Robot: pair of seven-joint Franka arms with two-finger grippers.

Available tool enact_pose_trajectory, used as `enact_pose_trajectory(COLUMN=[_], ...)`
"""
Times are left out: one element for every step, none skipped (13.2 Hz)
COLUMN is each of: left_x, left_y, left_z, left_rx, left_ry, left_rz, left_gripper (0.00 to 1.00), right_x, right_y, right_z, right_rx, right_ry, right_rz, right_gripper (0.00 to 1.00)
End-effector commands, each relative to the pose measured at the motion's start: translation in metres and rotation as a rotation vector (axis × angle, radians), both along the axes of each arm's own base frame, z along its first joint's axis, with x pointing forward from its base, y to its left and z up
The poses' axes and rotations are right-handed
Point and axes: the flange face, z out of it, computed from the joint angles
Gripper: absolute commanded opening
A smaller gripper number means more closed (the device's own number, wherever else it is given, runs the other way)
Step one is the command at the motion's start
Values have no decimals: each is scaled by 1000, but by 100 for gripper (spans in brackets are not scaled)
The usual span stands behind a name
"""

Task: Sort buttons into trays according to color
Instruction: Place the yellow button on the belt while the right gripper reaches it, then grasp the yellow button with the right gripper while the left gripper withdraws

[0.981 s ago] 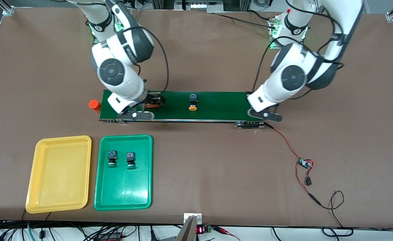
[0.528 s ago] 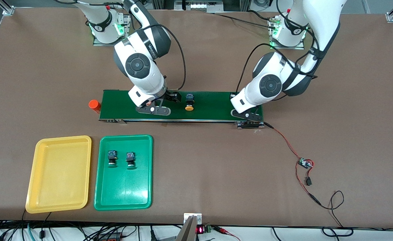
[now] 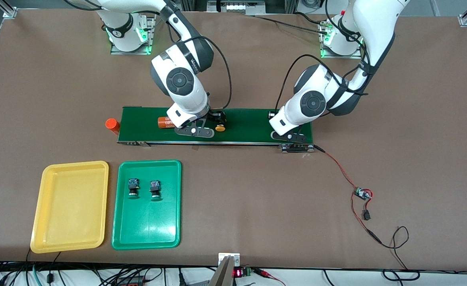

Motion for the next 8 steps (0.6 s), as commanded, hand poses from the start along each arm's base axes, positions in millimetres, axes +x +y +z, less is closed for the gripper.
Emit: enact_pose_trajectory(left_x=[-4,-4,-3,-3,1,5,12,19], left_y=[-1,-1,0,0,4,9,20,32], left_z=[-1,0,1,4,14,30,51,74], left_rx=[0,0,0,1,1,3,12,16], left_ry=[0,0,-2,-4,-16,-32,-47,-74], left_rz=[15,13,15,14,18,25,40,55], left_gripper=[85,100,100,100,100,100,100,100], right_x=[-6,-8,-9,-13,-17,-20,-24,-27], right_y=[11,17,19,23,25,23,21,19], right_z=[-9,-16,-20,-24,-28,-35,-42,-46], right_rx=[10,16,18,14,6,-8,-17,-24], right_ry=[-9,-17,-20,-16,-11,-4,6,13], right_rz=[-37,-35,-40,-31,-21,-10,-2,0], right_gripper=[100,100,100,100,100,100,100,100])
